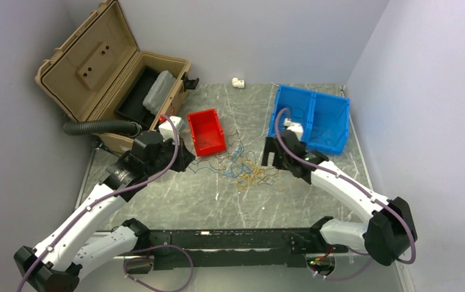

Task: Untangle the cables
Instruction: Pick up the cable at the center of the board.

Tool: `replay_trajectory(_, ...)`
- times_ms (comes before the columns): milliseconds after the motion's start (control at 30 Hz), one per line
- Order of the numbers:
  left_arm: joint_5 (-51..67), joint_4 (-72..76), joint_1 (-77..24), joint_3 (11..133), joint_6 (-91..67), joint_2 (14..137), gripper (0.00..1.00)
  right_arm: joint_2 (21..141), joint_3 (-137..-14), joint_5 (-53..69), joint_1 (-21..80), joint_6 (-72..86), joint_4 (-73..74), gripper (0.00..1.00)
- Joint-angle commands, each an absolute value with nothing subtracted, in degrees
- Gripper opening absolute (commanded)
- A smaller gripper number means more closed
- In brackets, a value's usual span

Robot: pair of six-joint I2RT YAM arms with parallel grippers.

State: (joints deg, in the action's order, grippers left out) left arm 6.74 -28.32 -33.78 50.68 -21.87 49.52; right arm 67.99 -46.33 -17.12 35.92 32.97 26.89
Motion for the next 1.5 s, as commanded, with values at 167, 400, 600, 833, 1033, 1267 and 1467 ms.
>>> replay_trajectory(167, -1.6, -31.3, -33.7, 51.1, -22.6, 46.4, 0.0, 63.7, -43.9, -25.4, 21.5, 43.8, 35.0, 1.0)
replay_trajectory(400, -0.6, -31.8, -33.7, 50.9, -21.7, 46.2, 0.0, 70.6, -46.9, -28.2, 19.8, 41.8, 39.1, 1.0)
replay_trajectory(600, 0.6, -30.5, -33.7, 50.0, -21.4, 46.0, 0.0, 75.4, -44.7, -22.8, 19.1, 39.3, 35.1, 1.0)
replay_trajectory(833, 1.3, -30.8, -33.7, 50.4, -20.8, 46.2, 0.0, 80.9, -41.8, -23.5, 18.7, 42.7, 30.9, 1.0)
replay_trajectory(1033, 2.3, -30.7, -33.7, 50.3, -21.0, 46.1, 0.0, 83.7, -42.0, -23.6, 18.5, 43.4, 29.7, 0.97)
replay_trajectory(1267, 3.8, -30.0, -33.7, 50.0, -21.2, 46.5, 0.0, 78.1, -42.5, -27.3, 18.5, 43.9, 31.9, 0.15)
replay_trajectory(1467, 6.5, -28.7, -33.7, 49.7, -21.1, 48.4, 0.0, 70.7, -48.6, -31.9, 18.9, 40.3, 38.5, 0.0)
